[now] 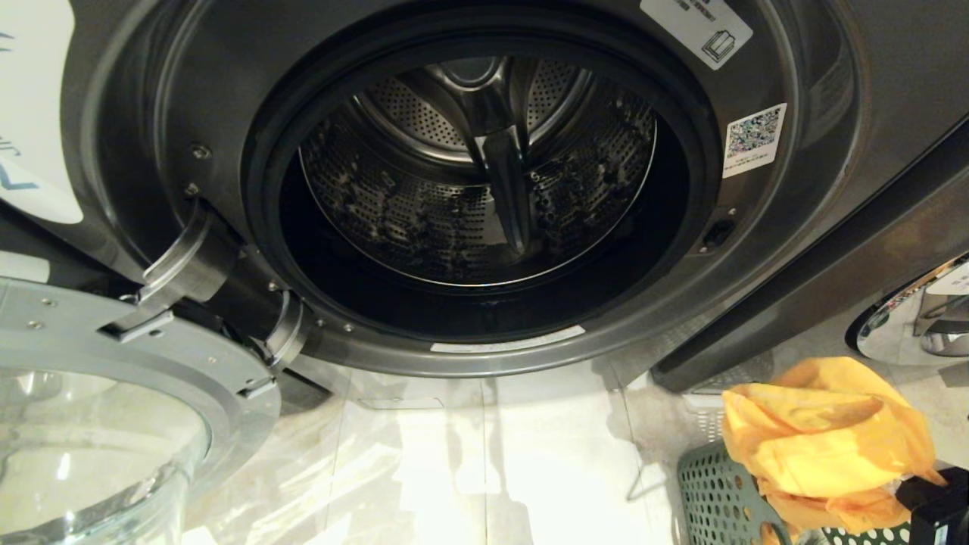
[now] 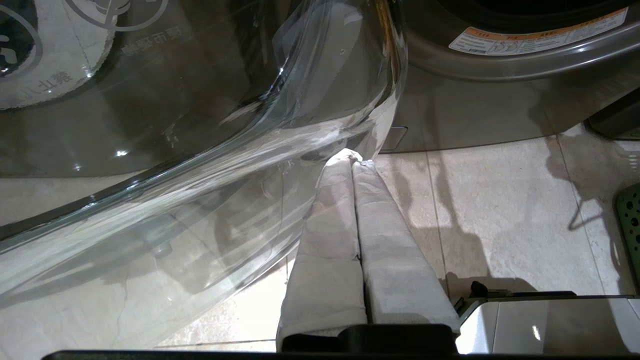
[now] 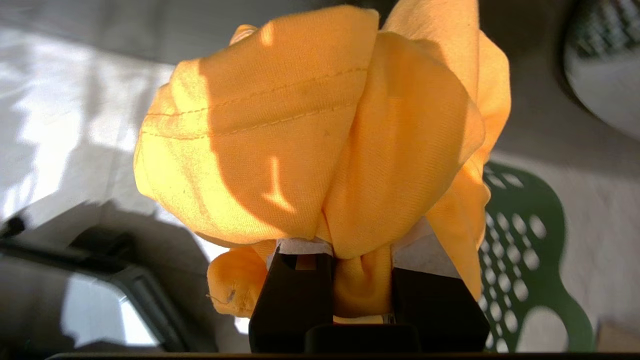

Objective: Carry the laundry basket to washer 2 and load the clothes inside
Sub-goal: Place the clothes into the washing machine

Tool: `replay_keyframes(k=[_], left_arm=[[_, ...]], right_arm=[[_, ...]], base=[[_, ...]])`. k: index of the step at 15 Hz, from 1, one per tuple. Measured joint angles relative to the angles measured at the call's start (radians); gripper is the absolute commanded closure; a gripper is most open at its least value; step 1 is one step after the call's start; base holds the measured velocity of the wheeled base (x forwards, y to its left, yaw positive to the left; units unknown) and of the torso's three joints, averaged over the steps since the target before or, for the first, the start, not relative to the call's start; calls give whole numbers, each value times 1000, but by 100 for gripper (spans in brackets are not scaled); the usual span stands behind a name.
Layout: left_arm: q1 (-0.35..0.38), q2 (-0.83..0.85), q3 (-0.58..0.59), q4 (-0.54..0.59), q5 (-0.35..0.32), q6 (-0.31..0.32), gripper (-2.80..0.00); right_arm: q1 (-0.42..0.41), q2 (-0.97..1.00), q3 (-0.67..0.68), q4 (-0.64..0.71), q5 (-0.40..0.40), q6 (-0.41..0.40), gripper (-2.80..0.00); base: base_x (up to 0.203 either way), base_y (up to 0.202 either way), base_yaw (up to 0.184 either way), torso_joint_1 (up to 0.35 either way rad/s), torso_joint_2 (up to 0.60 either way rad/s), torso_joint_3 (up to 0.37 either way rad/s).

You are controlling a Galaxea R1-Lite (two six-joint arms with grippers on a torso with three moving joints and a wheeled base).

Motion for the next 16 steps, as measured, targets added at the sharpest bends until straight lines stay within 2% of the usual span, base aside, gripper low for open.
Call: replay_keyframes(k=[3,5,8,14,16], left_arm=[[0,0,0,0,0,0,0],[0,0,0,0,0,0,0],[0,0,0,0,0,0,0],[0,0,0,0,0,0,0],[0,0,0,0,0,0,0]], right_arm=[[226,-29,-73,61,-41,-30,0],[354,33,-137,21,-101,-33,0],[516,230,-269,-100,-204,-33,0],[684,754,-706,-432,-365,-33,0],[743,872,-814,-494,-410,-33,0]], base=[[0,0,0,0,0,0],[0,0,0,0,0,0],[0,0,0,0,0,0],[0,0,0,0,0,0],[0,0,0,0,0,0]])
